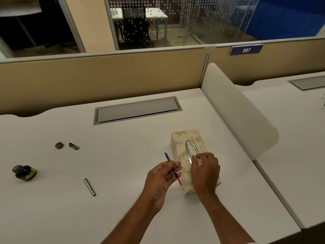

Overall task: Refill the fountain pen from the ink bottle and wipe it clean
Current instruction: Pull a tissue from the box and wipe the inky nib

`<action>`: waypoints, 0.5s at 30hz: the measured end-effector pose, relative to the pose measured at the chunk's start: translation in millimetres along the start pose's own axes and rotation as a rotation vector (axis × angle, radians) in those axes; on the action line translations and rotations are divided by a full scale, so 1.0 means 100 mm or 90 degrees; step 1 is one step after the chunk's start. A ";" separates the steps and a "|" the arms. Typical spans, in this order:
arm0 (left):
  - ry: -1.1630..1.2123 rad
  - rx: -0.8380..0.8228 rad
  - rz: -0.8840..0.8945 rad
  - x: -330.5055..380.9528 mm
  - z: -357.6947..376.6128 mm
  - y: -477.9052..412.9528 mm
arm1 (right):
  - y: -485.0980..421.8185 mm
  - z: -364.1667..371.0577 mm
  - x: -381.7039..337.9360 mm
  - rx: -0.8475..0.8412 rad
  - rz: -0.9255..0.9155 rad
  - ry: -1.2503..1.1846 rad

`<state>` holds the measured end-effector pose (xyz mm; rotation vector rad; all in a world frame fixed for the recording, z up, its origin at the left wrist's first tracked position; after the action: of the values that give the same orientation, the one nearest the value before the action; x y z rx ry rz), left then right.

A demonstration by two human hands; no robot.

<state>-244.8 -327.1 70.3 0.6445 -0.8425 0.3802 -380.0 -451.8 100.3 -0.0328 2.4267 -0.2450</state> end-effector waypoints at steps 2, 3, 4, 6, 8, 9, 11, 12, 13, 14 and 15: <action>0.003 0.001 -0.009 -0.05 0.07 -0.02 | 0.00 0.01 0.00 -0.004 0.006 -0.016; 0.004 0.002 -0.012 -0.07 0.10 -0.03 | 0.00 0.01 0.00 -0.005 0.011 -0.029; 0.004 0.003 -0.015 -0.10 0.13 -0.04 | 0.00 0.01 0.00 -0.006 0.020 -0.043; 0.006 0.006 -0.023 -0.14 0.18 -0.05 | 0.00 0.00 0.01 -0.010 0.037 -0.070; 0.002 0.005 -0.029 -0.18 0.22 -0.05 | 0.00 -0.02 0.01 -0.013 0.041 -0.092; -0.002 0.003 -0.030 -0.20 0.23 -0.05 | -0.01 -0.04 0.01 -0.013 0.040 -0.102; -0.006 -0.001 -0.029 -0.22 0.24 -0.05 | -0.02 -0.06 0.02 -0.019 0.050 -0.125; -0.008 -0.002 -0.027 -0.23 0.25 -0.05 | -0.04 -0.06 0.03 -0.027 0.062 -0.139; -0.014 -0.005 -0.024 -0.23 0.25 -0.05 | -0.05 -0.06 0.05 -0.036 0.077 -0.157; -0.022 -0.010 -0.020 -0.23 0.26 -0.06 | -0.06 -0.06 0.08 -0.047 0.092 -0.176; -0.029 -0.014 -0.017 -0.23 0.27 -0.06 | -0.07 -0.05 0.10 -0.056 0.104 -0.195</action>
<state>-270.9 -350.5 63.3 0.6452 -0.8800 0.3318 -390.9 -458.8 99.0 0.0821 2.1203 -0.0535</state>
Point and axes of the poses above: each hand's wrist, its own y-axis away from the middle knuckle, its own z-axis out of the palm, x = y × z, the point moved 8 cm from there along -y, towards the middle knuckle, and after that the axes turned 12 degrees about z, right-handed, at the moved point
